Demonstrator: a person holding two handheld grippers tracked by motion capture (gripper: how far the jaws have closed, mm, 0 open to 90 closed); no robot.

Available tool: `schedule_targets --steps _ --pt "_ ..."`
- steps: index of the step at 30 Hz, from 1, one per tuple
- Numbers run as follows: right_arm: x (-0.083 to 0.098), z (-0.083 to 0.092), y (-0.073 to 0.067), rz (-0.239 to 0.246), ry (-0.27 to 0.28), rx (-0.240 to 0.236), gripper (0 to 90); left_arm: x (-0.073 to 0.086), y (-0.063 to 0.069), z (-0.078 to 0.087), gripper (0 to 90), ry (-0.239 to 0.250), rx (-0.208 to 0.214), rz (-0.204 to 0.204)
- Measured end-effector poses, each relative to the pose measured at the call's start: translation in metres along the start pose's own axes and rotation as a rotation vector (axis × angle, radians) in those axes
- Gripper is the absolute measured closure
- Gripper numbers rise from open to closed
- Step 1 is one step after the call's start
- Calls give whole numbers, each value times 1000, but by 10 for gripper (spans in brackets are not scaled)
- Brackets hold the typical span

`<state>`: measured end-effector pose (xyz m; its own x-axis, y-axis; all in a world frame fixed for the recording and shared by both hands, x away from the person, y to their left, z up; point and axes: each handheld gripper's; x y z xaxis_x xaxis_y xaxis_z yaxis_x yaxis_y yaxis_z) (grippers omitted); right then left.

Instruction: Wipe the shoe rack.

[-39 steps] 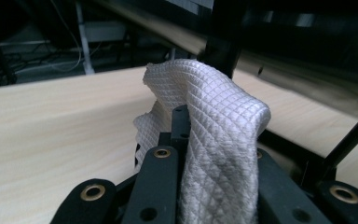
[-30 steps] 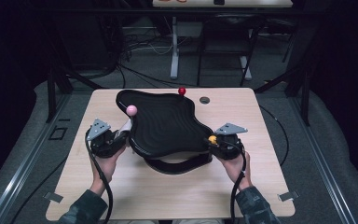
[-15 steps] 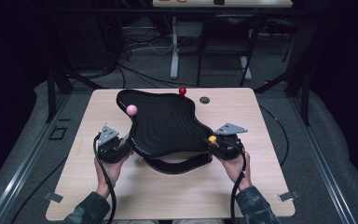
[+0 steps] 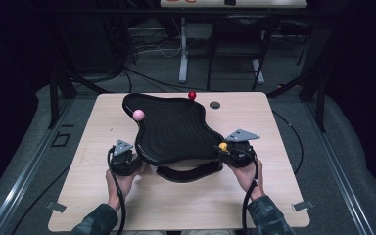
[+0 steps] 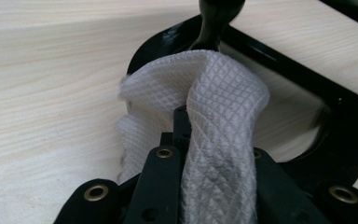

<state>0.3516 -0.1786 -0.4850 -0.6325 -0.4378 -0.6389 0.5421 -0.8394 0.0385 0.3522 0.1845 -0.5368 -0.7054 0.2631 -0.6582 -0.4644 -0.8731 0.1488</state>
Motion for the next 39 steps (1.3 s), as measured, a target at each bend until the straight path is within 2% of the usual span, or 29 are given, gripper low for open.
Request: schedule_targets --steps 5,6,7,8,9,12,18,26,39 --pt "0 0 0 3 2 -2 597 6 -1 -10 842 -36 -2 9" --pt "0 0 0 1 -1 8 598 7 -2 -13 842 -57 -1 3" --pt "0 0 0 5 4 -11 598 9 -1 -17 842 -65 -3 4" --pt "0 0 0 5 4 -12 598 10 -1 -20 842 -77 -5 3" --pt "0 0 0 1 1 2 597 11 0 -22 842 -83 -13 -3" --pt "0 0 0 3 2 3 598 15 0 -29 842 -116 -22 -20" --pt "0 0 0 4 1 -2 597 17 -3 -32 841 -115 -7 16" --pt "0 0 0 5 2 -1 598 16 -5 -30 838 -101 -2 32" --pt "1 0 0 7 7 -4 597 4 -11 -9 832 -32 16 59"
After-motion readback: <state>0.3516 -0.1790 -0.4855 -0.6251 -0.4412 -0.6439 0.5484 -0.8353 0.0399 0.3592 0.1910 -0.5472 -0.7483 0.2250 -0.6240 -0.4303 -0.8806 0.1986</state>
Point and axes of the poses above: each handheld gripper's, and its own axes: z roughly backward along the jaws, x roughly out of its underside, y roughly to its right, and after that the axes turned 15 degrees about -y, right-handed
